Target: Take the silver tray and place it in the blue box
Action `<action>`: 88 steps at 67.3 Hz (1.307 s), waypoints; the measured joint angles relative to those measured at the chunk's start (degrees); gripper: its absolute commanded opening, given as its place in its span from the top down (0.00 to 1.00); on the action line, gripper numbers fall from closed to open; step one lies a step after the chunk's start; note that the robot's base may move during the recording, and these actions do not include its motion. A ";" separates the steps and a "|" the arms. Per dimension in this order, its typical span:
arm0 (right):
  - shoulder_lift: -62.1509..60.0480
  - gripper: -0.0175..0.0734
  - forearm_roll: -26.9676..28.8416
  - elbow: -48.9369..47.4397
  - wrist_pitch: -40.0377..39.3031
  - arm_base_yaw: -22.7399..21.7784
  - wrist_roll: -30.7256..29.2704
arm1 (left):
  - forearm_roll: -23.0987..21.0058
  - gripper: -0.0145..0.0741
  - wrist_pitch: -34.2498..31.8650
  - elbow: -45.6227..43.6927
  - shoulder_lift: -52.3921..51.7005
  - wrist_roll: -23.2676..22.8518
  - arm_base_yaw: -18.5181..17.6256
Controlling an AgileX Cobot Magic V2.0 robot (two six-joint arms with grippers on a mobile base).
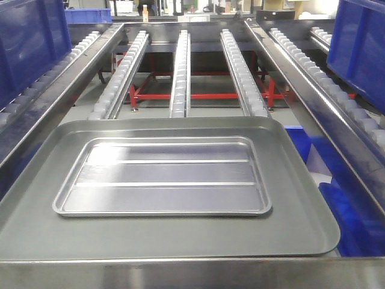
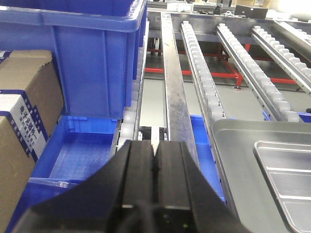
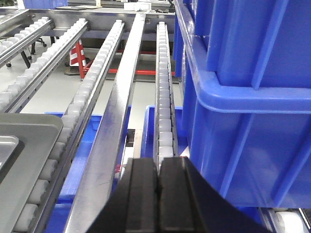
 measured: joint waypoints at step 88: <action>1.90 0.67 0.00 -15.22 -2.42 0.11 1.02 | 4.12 0.95 7.67 -21.60 4.33 0.00 -2.97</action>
